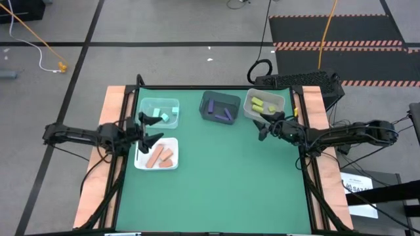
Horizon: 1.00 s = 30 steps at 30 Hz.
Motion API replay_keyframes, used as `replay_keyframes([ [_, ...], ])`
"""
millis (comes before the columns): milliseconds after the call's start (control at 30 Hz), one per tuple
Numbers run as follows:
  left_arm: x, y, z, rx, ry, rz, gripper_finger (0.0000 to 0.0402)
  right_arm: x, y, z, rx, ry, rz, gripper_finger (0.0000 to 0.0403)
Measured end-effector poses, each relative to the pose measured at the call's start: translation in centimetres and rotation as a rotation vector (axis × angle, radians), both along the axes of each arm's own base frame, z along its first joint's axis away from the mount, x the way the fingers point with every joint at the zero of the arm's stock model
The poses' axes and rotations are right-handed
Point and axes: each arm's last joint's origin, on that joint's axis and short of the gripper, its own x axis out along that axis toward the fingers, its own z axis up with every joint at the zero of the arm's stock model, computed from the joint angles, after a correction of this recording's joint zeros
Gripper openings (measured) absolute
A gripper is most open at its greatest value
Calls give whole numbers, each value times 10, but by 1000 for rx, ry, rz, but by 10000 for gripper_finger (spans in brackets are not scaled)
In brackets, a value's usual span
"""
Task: Sort & place blocks by color
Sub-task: Return to Home Position
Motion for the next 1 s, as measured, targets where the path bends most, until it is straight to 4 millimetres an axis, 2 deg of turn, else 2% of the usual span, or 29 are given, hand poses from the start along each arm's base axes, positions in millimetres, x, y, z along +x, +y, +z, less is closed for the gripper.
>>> replay_keyframes([
  [133, 1, 0, -9, -11, 20, 1, 390, 0, 0, 2, -7, -39, 0, 256],
  [1000, 1, 1, -10, -28, 32, 24, 390, 0, 0, 2, -10, -40, 1, 256],
])
